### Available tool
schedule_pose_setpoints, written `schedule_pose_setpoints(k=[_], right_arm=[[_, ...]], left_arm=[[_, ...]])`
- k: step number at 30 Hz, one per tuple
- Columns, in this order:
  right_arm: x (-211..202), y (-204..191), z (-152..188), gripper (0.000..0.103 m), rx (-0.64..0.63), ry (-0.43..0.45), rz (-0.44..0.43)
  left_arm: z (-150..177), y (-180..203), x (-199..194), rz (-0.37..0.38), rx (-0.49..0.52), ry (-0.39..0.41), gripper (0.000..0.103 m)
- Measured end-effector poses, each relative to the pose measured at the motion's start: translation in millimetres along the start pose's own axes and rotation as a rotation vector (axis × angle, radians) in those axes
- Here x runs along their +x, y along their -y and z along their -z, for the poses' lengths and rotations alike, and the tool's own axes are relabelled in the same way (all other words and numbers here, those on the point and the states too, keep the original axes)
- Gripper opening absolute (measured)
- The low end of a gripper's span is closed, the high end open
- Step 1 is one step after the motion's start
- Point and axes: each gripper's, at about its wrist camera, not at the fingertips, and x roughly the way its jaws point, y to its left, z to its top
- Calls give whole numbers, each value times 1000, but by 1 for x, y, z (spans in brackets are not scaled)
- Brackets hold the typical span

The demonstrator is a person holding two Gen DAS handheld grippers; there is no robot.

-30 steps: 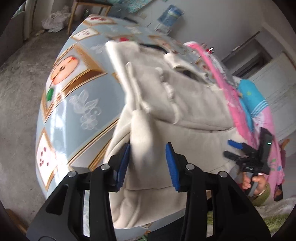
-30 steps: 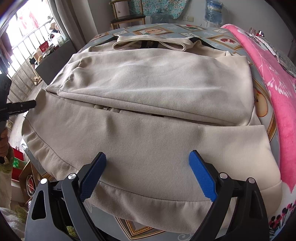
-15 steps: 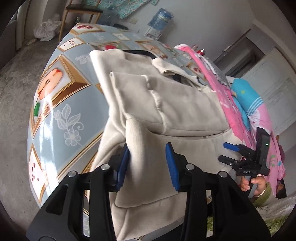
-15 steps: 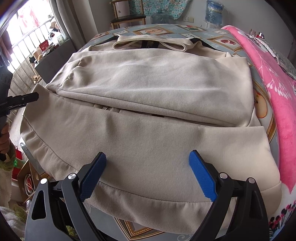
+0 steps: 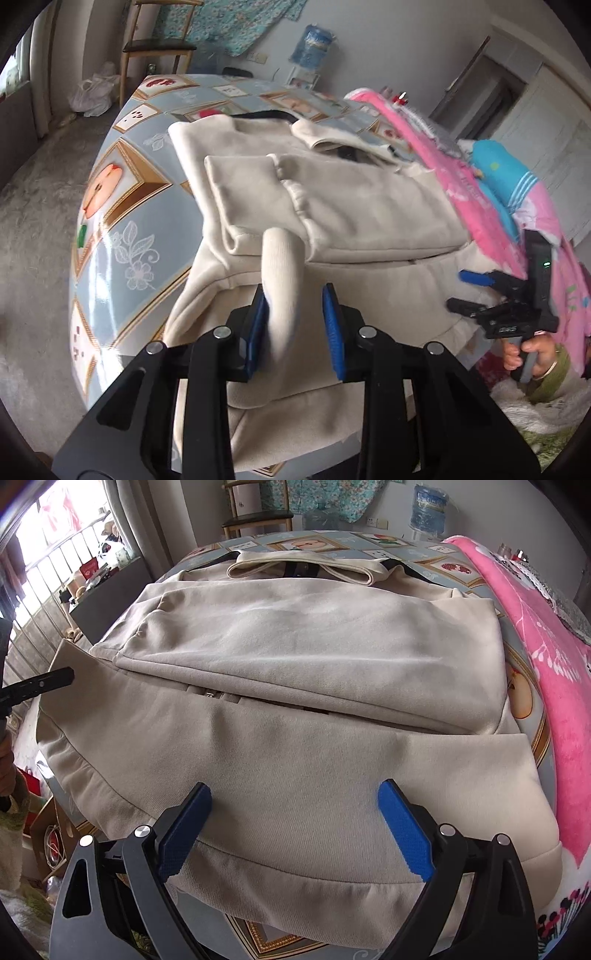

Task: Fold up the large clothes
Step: 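Grasp the jacket hem edge with the left gripper, then grasp the hem edge with the right gripper while the left gripper holds its part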

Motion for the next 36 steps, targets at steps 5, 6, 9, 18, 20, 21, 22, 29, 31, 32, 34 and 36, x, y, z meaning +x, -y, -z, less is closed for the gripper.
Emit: schedule_pose_setpoints(k=[5,6,9,18,20,21,22,29,31,32,34,36], right_arm=[[0,1,2,90,6,17,-4],[-1,1,2,90,6,20,-6],[-2,2,2,90,3,20,-17],[-19,15,8,90,59,52,-65],[-34,28,12,90,92,85,-68],[-44,39,14,90,111,103,-60],[-50,47,17,90,121,113,-53],[-71,107,25,77,165,133,-6],[-69,111,16,75,148,136,-3],[-67,111,13,75,137,133,9],[-60,113,5,70,124,126,31],[-55,122,-3,65,149,128,36]], left_arm=[[-3,-5,12,-106,-12,-44,26],[-1,-4,11,-127,-2,-38,23],[3,4,10,-167,23,-24,20],[4,20,18,-317,92,-53,21],[5,24,19,-343,106,-50,21],[6,25,19,-353,112,-47,21],[6,26,18,-359,114,-45,21],[7,27,17,-375,104,-45,21],[6,29,18,-387,117,-49,21],[6,30,19,-393,123,-50,21],[7,32,19,-403,131,-50,21],[7,33,19,-409,132,-51,21]])
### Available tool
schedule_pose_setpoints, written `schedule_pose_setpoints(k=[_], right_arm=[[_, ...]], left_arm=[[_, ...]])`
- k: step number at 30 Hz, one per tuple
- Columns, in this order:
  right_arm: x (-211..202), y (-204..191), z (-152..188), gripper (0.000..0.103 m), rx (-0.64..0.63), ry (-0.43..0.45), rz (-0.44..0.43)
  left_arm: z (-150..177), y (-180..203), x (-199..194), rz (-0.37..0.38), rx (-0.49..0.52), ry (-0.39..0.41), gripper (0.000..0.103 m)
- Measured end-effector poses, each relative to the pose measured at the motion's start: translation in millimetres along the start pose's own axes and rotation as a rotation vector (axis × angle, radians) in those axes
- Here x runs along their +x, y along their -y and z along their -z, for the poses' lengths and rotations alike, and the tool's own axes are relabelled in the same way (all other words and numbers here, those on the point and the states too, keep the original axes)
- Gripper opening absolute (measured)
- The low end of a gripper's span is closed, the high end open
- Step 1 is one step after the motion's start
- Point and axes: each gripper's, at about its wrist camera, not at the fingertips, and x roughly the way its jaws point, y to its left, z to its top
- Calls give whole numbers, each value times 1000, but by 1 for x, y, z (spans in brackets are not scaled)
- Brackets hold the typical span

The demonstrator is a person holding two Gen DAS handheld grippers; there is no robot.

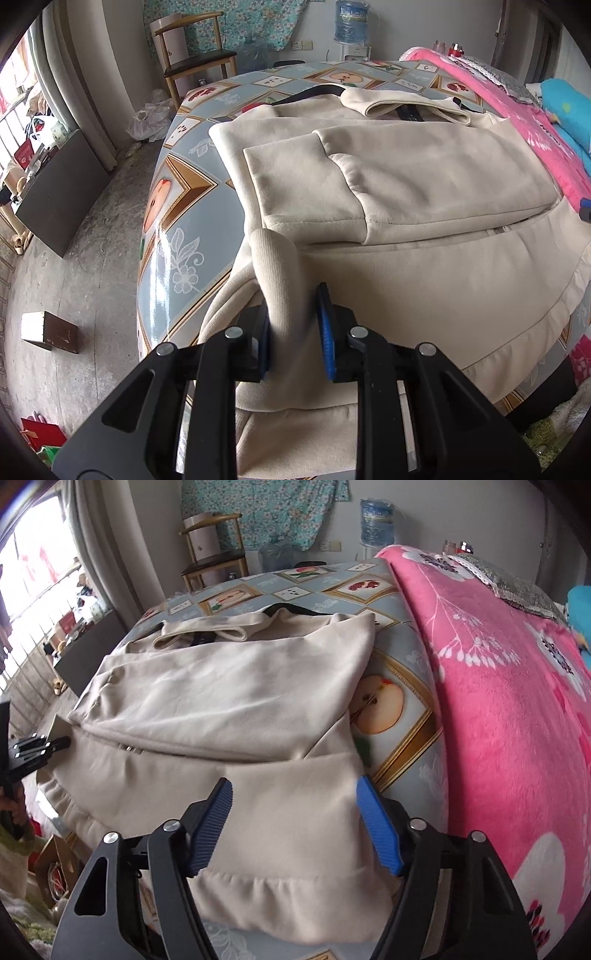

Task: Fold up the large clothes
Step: 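Grasp the hem edge with the right gripper while the left gripper holds its part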

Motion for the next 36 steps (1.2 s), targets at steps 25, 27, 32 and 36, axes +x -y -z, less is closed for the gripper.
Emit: schedule_pose_setpoints(k=[25,27,32,36], right_arm=[[-2,37,11,44,82,-41,-301],[5,40,9,44,94,-60,-279],[28,61,6,44,229,-87,-313],[26,66,12,44,281,-128,-377]], left_arm=[[-4,1,3,-5,-16,-32,21],[-4,1,3,-5,-15,-31,21],[-4,1,3,-10,-10,-30,21],[-4,1,3,-6,-11,-30,21]])
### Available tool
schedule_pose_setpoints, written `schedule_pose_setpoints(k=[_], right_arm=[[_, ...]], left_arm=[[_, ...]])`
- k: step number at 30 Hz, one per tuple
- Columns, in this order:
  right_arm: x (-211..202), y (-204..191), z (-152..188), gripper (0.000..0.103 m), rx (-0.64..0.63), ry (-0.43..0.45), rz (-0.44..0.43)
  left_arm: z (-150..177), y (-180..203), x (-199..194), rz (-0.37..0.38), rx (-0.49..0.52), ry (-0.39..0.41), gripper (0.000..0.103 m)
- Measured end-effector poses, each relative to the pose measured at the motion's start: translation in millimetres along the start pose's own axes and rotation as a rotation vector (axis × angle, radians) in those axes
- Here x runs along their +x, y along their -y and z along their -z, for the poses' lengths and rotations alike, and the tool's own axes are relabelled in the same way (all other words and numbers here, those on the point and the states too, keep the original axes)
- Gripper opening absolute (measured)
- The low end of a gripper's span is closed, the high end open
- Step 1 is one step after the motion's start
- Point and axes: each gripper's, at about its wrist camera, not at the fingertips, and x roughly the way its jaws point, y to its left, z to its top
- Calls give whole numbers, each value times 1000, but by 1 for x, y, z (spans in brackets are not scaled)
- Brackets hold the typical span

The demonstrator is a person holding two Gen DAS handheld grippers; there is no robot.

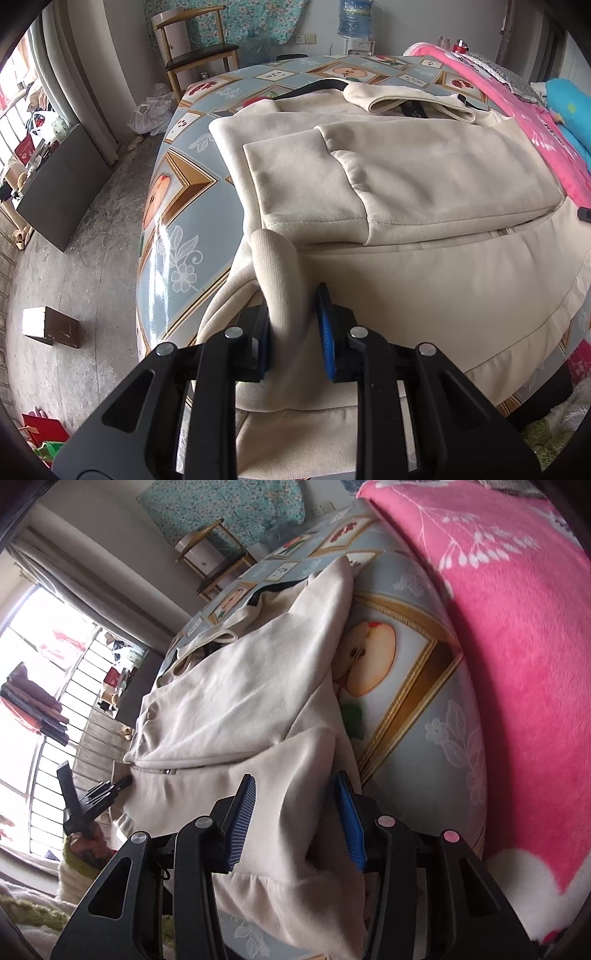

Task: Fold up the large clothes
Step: 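Grasp the hem edge with the right gripper while the left gripper holds its part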

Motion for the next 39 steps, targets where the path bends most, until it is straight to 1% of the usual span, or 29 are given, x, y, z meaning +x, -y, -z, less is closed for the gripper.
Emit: schedule_pose_setpoints(k=[5,11,17,21,23,25,27,28,29,30,31,34,37,39], right_arm=[[-3,-1,9,44,-2,-73,-20],[12,-9,-4,44,-3,-77,-27],[13,-31,-4,44,-97,-87,64],[14,-30,-3,40,-99,-90,125],[18,-29,-4,40,-79,-78,142],[21,-33,-4,38,-82,-64,176],[20,-40,-2,27,-103,-47,226],[19,-44,0,25,-114,-38,255],[17,-47,2,17,-123,-25,278],[15,-49,3,13,-129,-15,292],[11,-54,6,12,-140,4,310],[0,-67,13,10,-165,53,343],[-9,-76,19,9,-176,96,356],[-9,-78,20,9,-182,104,370]], left_arm=[[1,-1,0,10,-5,3,21],[2,-2,0,19,-8,8,21],[2,-4,-1,30,-8,12,21],[3,-4,0,30,-7,15,21],[3,-5,0,30,-10,18,21],[3,-5,0,32,-14,19,21],[2,-5,-1,34,-16,23,21],[3,-5,-2,34,-16,26,21],[3,-5,-4,33,-13,32,21],[3,-4,-6,32,-9,39,20],[4,-4,-10,36,-3,47,17],[6,-7,-23,72,-19,68,13],[8,-9,-39,105,-34,100,13],[9,-9,-45,137,-45,111,13]])
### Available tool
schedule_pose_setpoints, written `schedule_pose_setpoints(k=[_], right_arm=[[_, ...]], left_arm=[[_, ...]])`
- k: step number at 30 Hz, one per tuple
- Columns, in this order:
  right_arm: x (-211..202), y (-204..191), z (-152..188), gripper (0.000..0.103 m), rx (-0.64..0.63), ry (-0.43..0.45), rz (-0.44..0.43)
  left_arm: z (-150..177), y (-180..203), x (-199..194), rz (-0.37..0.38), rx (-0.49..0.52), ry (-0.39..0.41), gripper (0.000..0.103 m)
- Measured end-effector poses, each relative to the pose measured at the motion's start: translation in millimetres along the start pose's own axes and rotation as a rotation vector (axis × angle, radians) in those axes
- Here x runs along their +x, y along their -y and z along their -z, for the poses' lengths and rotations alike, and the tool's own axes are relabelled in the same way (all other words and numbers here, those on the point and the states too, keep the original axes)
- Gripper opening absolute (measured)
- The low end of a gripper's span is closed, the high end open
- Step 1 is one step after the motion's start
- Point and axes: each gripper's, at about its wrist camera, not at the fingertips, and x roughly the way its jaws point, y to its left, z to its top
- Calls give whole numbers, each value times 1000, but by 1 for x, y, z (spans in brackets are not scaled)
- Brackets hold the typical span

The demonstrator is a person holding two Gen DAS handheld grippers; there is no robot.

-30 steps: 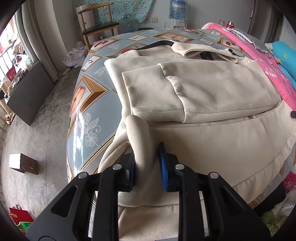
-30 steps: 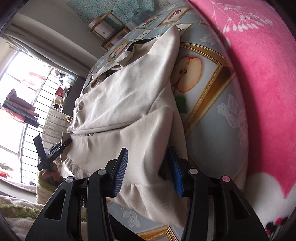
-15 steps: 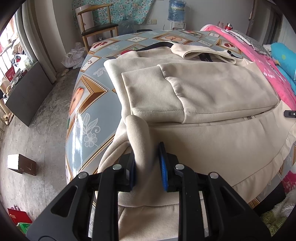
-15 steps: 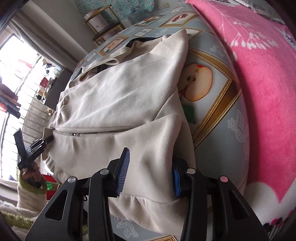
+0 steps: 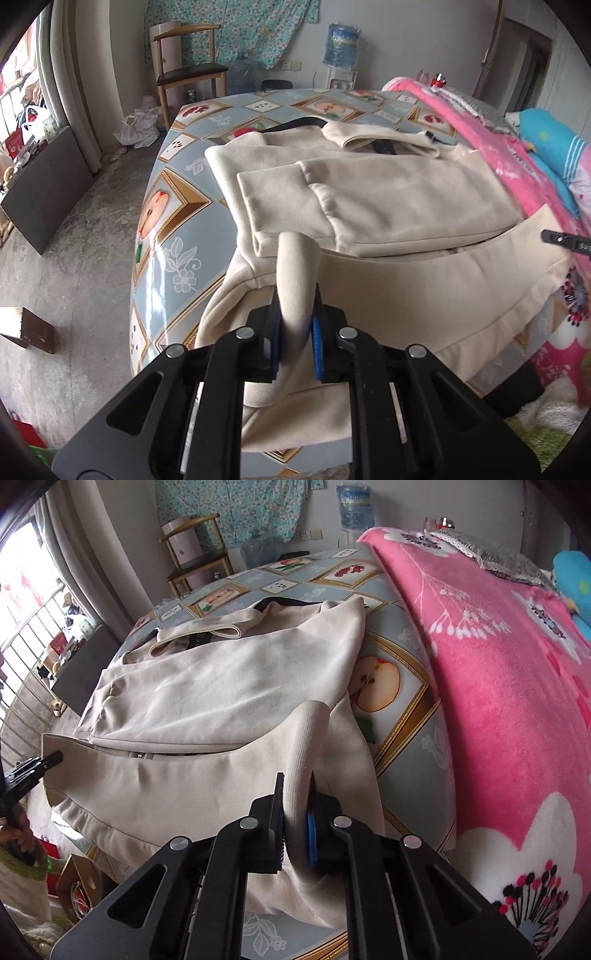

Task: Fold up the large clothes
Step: 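Grasp the hem edge with the right gripper while the left gripper holds its part, then lift the hem with both grippers and fold it over the jacket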

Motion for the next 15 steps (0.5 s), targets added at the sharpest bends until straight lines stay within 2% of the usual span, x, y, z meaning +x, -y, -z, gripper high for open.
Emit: schedule_pose_setpoints(k=[6,15], right_arm=[[22,3,-2,9,17,-36,32],[30,9,-1,9,72,-41,37]], left_arm=[[0,-4,26,-14,-17,-94,13],[-1,-10,37,-11,-33,-118,13]])
